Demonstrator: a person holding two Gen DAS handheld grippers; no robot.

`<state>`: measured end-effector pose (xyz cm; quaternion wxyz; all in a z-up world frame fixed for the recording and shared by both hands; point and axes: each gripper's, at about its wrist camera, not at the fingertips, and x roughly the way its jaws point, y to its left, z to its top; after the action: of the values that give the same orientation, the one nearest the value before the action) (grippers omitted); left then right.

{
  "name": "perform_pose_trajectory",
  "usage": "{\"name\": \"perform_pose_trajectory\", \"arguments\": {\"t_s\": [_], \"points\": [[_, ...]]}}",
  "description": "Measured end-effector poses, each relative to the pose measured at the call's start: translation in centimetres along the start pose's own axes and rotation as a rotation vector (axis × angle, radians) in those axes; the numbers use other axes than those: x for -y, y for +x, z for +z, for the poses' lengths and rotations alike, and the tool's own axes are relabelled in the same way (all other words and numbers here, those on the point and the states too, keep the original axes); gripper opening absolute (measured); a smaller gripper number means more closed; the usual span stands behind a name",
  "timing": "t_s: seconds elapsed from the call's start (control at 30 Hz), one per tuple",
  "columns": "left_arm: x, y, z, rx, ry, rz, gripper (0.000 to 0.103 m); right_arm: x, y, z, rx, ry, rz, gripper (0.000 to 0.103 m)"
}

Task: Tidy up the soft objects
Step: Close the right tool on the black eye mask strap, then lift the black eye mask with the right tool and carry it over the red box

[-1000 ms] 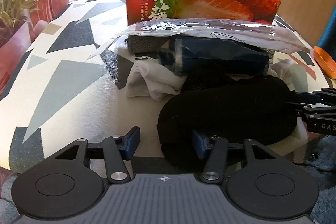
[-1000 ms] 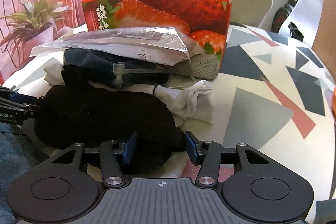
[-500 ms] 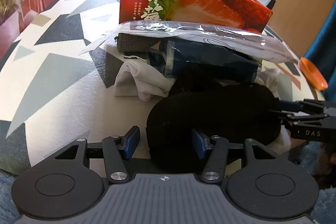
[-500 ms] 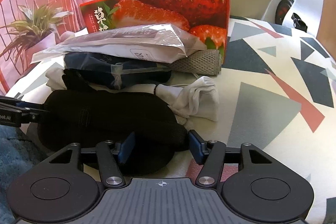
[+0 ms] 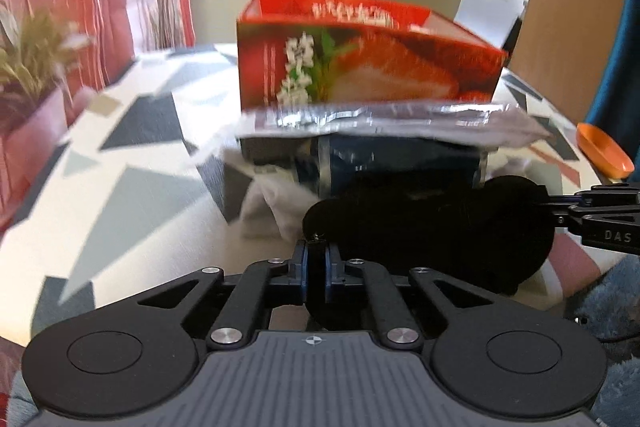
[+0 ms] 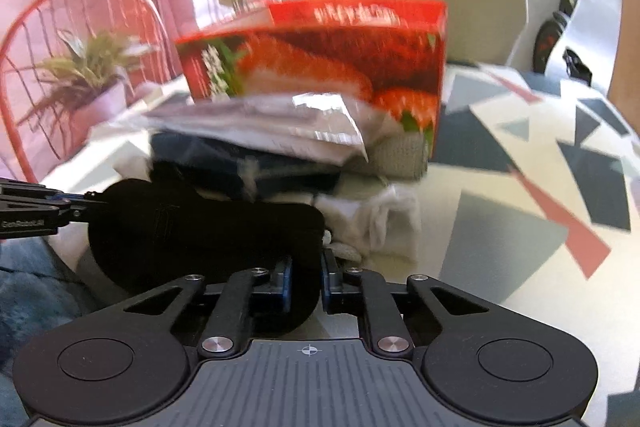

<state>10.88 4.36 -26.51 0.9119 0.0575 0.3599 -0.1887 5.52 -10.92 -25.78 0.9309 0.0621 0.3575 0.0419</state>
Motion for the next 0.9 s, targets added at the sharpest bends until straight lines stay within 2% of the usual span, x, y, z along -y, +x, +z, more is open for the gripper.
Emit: {"name": "perform_pose_trajectory", "arguments": {"t_s": [0.43,0.7,0.9], "points": [[1.4,-3.9,0.9,0.151,0.071,0.036,0.008,-2.1,-3.8,2.0,0.128,-0.115,0.007,0.01],[1.4,-3.2,0.7,0.112,0.065,0.038,0.008,-1.9,-2.2,1.3,0.026,-0.105,-0.02,0.012],[1.2,-3.1,0.6,0.102,0.065,0.034,0.008,-2.0,-2.1,1.1,0.024,-0.113,-0.014,0.011]]}}
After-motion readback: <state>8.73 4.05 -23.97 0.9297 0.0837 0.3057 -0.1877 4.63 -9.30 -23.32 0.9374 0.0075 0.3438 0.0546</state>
